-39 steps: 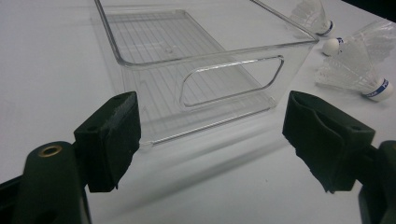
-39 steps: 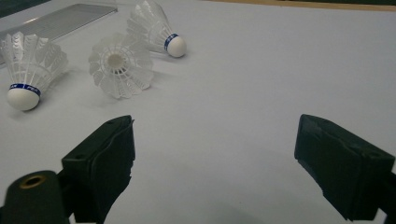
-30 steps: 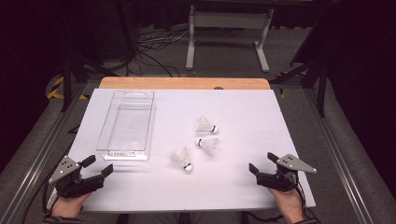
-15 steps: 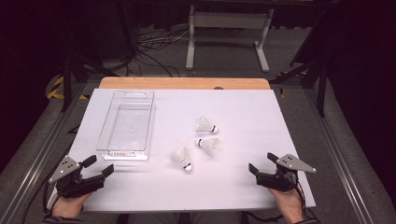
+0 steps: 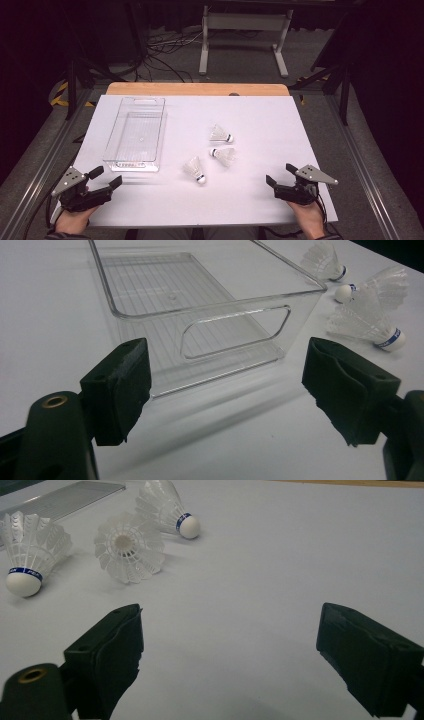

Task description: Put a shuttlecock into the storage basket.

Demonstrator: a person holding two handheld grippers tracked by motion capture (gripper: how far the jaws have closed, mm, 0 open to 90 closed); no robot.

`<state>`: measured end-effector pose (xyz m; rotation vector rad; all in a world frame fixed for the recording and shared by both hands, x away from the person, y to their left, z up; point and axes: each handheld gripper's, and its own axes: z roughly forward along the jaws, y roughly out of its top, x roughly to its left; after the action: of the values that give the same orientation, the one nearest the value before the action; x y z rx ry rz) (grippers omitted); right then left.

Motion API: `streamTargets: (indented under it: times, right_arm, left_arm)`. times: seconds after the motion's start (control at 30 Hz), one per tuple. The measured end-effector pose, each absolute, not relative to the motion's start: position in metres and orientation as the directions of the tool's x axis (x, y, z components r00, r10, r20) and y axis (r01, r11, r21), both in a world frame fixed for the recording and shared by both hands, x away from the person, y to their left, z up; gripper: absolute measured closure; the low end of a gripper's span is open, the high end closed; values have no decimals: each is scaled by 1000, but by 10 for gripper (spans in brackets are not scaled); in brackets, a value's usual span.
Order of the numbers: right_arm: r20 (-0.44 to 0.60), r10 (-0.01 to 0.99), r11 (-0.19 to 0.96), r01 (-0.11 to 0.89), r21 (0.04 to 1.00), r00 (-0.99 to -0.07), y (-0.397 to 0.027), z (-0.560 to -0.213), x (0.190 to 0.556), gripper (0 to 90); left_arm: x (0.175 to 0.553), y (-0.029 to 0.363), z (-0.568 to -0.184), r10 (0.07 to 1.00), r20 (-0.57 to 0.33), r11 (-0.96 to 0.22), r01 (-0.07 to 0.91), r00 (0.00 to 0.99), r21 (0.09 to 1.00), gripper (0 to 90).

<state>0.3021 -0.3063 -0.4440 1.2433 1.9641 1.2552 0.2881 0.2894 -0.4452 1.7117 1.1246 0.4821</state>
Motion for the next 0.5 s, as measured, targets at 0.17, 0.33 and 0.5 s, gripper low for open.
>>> streamTargets:
  times: [0.17,0.33,0.5]
  right_arm:
    - [61,886,162,431,888,-460,-306,-444,302,122]
    - [60,885,165,432,887,-461,-306,-444,302,122]
    - [62,882,167,431,887,-468,-305,-444,303,122]
  left_arm:
    - [288,286,-443,846,-173,-90,454,505,886,206]
    - [288,283,-442,840,-169,-96,448,516,889,206]
    - [289,278,-440,837,-166,-99,443,521,891,206]
